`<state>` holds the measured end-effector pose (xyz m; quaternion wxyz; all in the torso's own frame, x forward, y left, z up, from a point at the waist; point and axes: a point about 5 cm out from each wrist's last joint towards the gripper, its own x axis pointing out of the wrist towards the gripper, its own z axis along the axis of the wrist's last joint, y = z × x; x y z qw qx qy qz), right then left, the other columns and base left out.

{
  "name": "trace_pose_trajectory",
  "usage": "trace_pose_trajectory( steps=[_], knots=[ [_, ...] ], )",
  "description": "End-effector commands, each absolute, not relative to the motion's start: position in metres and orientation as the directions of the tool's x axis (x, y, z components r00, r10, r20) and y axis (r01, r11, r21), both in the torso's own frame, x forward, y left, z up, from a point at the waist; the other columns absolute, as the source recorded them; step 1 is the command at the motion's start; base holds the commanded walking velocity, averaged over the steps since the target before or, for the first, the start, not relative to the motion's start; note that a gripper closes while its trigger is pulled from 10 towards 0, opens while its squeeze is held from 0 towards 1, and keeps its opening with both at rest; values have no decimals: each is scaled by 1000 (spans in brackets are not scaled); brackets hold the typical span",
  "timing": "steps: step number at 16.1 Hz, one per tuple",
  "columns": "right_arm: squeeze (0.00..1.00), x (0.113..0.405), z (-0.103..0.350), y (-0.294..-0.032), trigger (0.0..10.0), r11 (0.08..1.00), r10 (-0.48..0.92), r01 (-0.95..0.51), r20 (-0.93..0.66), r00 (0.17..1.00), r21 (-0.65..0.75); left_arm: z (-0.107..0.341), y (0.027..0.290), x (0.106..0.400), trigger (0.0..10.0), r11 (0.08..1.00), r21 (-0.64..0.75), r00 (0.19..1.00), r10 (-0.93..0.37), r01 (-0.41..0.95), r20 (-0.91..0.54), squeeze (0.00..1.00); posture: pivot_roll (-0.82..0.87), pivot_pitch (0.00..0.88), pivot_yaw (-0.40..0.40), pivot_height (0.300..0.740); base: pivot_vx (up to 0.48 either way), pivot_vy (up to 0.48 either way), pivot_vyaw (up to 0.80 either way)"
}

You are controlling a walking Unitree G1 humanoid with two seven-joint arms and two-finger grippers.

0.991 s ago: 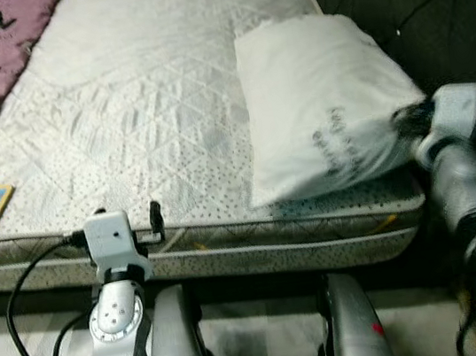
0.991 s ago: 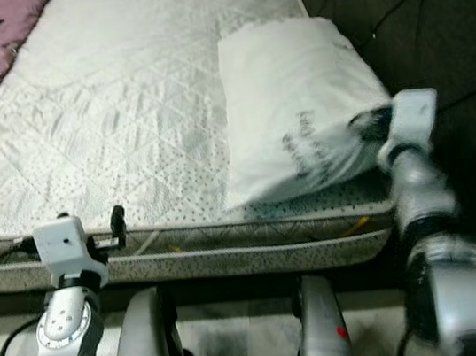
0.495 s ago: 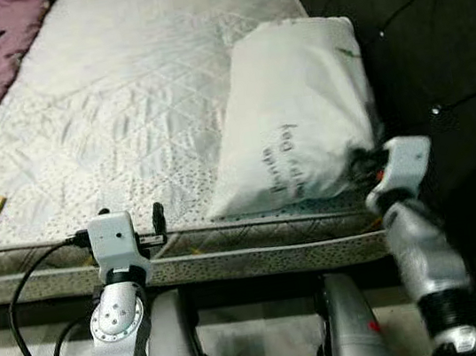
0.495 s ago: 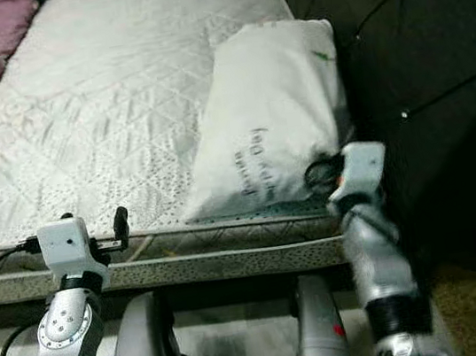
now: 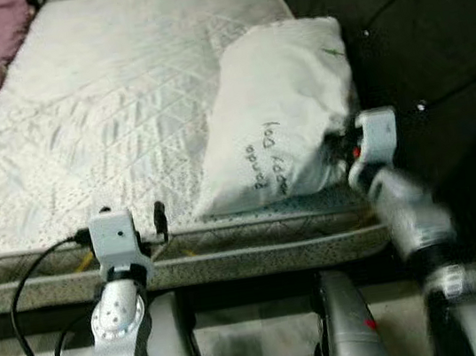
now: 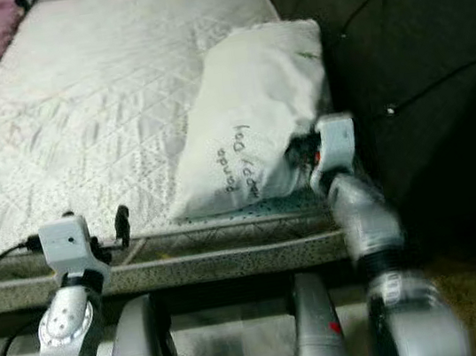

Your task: Clean up the room

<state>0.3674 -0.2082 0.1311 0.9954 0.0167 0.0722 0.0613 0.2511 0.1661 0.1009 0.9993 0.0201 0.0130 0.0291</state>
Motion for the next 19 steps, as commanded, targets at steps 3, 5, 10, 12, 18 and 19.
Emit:
trace_pose_trajectory(
  steps=[3,5,10,12,18,19],
  knots=[
    [0,386,194,-257,0,999,-35,35,28,999,9,99,177,246,10000,993,56,994,108,-106,-26,0,16,21,-14,549,0,0,0],
    [0,388,216,-281,0,992,-119,120,65,991,-25,99,173,246,10000,994,53,994,102,-100,-26,0,15,19,-12,549,0,0,0],
    [0,379,243,-322,0,963,-245,254,98,964,-87,100,176,249,10000,992,59,994,109,-107,-22,0,15,19,-13,549,0,0,0],
    [0,375,244,-330,0,957,-263,273,99,960,-100,100,176,247,10000,992,61,994,111,-109,-23,0,18,23,-14,549,0,0,0],
    [0,335,211,-380,0,918,-373,376,49,926,-128,97,176,244,10000,994,66,995,94,-91,-42,0,-6,28,17,549,0,0,0],
    [0,328,204,-386,0,914,-384,387,49,922,-123,98,174,247,10000,995,66,996,73,-71,-40,0,-18,28,30,549,0,0,0]
  ],
)
